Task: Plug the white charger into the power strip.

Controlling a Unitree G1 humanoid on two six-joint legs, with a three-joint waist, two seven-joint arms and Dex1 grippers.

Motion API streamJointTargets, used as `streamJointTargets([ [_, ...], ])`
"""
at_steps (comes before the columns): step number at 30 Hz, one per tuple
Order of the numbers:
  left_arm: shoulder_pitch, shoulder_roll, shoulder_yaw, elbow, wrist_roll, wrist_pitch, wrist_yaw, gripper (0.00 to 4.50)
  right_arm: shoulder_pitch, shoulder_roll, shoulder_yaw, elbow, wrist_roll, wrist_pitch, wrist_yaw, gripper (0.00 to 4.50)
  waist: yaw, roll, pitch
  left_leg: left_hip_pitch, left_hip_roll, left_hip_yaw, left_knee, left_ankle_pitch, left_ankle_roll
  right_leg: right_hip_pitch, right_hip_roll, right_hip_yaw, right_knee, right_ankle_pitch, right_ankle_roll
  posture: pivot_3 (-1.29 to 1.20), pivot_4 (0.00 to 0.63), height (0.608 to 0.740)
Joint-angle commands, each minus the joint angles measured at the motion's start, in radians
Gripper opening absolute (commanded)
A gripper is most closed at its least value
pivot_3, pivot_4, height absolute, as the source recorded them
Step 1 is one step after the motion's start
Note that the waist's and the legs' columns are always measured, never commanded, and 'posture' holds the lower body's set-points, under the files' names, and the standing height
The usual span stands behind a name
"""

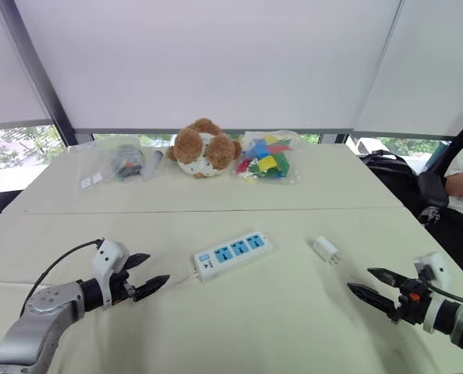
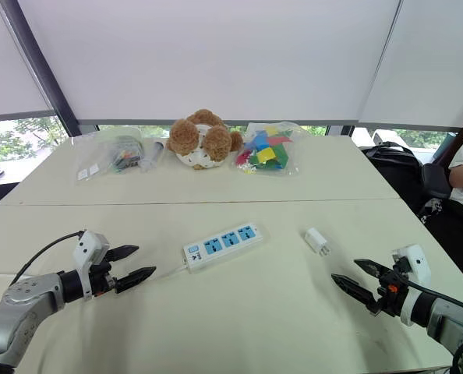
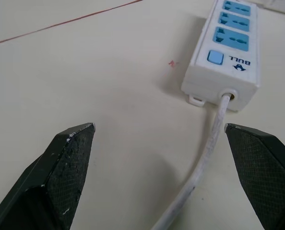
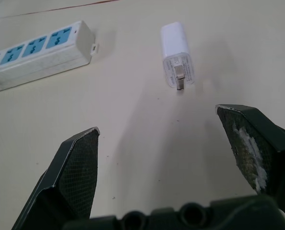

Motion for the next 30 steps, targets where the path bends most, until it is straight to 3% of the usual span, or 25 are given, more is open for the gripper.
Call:
streamJointTargets([
  [1,-0.04,0.024,0.012,-0.002,0.007,-0.025,-0.016,4.47,-0.006,-0.003,-0.017,-0.009,-0.014,-0.02,-0.008,4.28,0.001,0.0,0.0,0.0,0.0,0.0,0.0,0.0,0.0,0.0,0.0,0.0,0.0,0.0,0.0,0.0,0.15,0.739],
  [11,-0.233,0.03,-0.105,0.144,0.051,-0.141,-0.201,4.47,-0.112,-0.132,-0.02,-0.051,0.045,0.13,0.041,4.28,0.009,0.0,0.0,0.0,0.0,0.0,0.001,0.0,0.0,0.0,0.0,0.0,0.0,0.0,0.0,0.0,0.15,0.739],
  [17,-0.332,-0.064,-0.212,0.301,0.112,-0.285,-0.278,4.47,-0.262,-0.237,0.139,-0.182,0.056,0.266,0.058,4.28,0.014,0.0,0.0,0.0,0.0,-0.001,0.001,0.0,0.0,0.0,0.002,0.0,0.001,0.001,0.002,0.0,0.15,0.739],
  [25,-0.375,-0.188,-0.263,0.473,0.175,-0.435,-0.285,4.47,-0.351,-0.241,0.22,-0.245,0.088,0.351,0.055,4.28,0.021,0.0,0.0,-0.016,0.0,-0.002,0.004,0.0,0.0,-0.014,0.001,-0.001,0.004,0.004,0.007,0.0,0.15,0.739],
  [30,-0.417,-0.242,-0.26,0.587,0.202,-0.504,-0.285,4.47,-0.374,-0.237,0.235,-0.249,0.091,0.362,0.048,4.28,0.028,0.0,0.0,-0.016,-0.001,-0.003,0.008,0.0,0.0,-0.014,0.002,-0.002,0.008,0.004,0.007,0.0,0.15,0.739],
])
